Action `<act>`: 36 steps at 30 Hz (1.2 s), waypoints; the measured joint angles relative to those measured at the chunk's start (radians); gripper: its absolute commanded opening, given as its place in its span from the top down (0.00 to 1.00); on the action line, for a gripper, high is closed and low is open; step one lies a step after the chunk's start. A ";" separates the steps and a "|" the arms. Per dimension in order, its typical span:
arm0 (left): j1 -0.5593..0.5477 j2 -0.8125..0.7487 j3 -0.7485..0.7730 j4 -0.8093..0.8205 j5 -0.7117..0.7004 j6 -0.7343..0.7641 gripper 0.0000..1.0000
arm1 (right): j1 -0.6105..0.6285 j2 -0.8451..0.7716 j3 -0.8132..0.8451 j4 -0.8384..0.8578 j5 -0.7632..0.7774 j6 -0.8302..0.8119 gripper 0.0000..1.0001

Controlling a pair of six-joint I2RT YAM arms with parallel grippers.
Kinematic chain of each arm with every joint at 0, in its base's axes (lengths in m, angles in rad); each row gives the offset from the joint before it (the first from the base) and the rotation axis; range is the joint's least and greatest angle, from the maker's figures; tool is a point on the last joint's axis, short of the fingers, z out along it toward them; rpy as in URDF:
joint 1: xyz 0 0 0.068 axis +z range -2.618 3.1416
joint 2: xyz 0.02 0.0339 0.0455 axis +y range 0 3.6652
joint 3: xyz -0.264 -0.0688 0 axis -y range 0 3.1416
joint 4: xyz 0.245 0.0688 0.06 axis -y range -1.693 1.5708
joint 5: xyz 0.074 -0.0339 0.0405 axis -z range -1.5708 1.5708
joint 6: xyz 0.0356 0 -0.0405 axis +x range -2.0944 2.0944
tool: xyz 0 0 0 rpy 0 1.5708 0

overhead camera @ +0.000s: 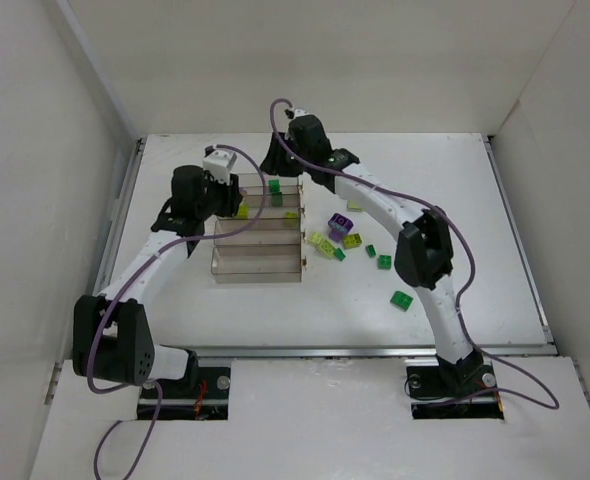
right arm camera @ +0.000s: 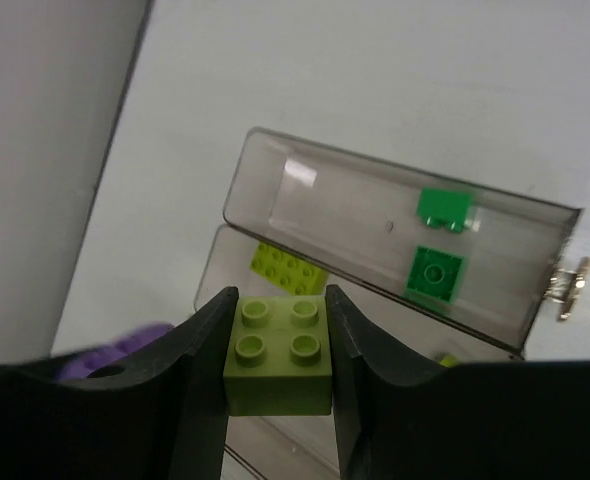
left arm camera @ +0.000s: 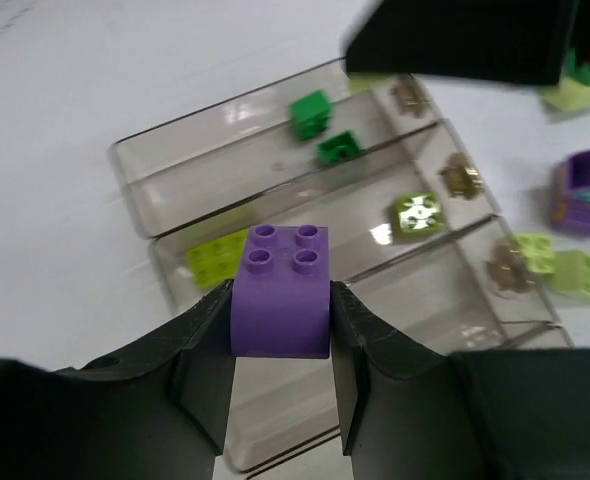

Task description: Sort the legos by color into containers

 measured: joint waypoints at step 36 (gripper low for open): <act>0.076 -0.029 -0.062 0.085 0.024 0.032 1.00 | -0.004 0.085 0.059 -0.208 -0.270 -0.192 0.07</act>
